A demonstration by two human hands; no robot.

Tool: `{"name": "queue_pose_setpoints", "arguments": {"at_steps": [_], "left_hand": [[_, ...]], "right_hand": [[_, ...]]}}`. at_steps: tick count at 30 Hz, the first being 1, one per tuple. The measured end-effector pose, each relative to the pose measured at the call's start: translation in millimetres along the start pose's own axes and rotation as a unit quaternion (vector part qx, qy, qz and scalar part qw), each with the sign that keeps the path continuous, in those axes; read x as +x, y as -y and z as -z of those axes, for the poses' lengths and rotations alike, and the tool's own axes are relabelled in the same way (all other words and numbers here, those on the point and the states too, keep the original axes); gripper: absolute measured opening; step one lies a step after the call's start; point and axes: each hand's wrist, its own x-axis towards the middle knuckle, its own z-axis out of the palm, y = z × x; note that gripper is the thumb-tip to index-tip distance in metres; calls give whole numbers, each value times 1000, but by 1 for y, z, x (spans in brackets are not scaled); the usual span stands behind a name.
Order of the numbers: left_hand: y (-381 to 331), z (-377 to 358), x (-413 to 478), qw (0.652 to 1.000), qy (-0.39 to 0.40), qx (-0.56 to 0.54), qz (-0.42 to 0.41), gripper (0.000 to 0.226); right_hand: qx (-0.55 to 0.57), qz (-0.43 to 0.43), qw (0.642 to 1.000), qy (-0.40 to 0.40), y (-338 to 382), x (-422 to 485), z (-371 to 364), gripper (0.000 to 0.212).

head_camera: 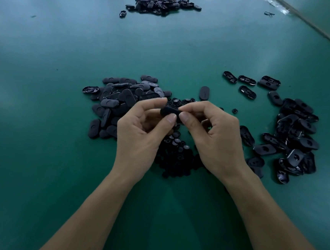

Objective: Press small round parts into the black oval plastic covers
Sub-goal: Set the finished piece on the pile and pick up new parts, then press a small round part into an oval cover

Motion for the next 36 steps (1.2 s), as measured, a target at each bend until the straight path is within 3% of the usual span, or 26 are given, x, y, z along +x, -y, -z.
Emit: {"name": "queue_pose_setpoints", "arguments": {"at_steps": [5,8,14,19,23,29,36], "left_hand": [[1,-1,0,1000,5,6,-10,24],[2,-2,1,1000,-5,1,-10,24],[1,-4,1,999,-26,-24,-2,33],[1,-3,4,1000,-22,-12,-8,41],[3,-3,3,1000,-23,-5,-5,36],[4,-1,3,999,-16,27,-24,33],[6,-1,4,999,-26,34,-24,33]], "right_hand": [[7,-12,999,31,2,-1,0,10],[-97,-27,994,40,0,-1,1,10],[-282,-43,953,102,-1,-1,1,32],[-283,-60,953,94,-2,-1,-1,18],[-282,-67,953,89,-2,0,-2,13],[-293,-42,951,88,2,-3,-4,25],[-287,-53,952,95,3,-3,-7,17]]}}
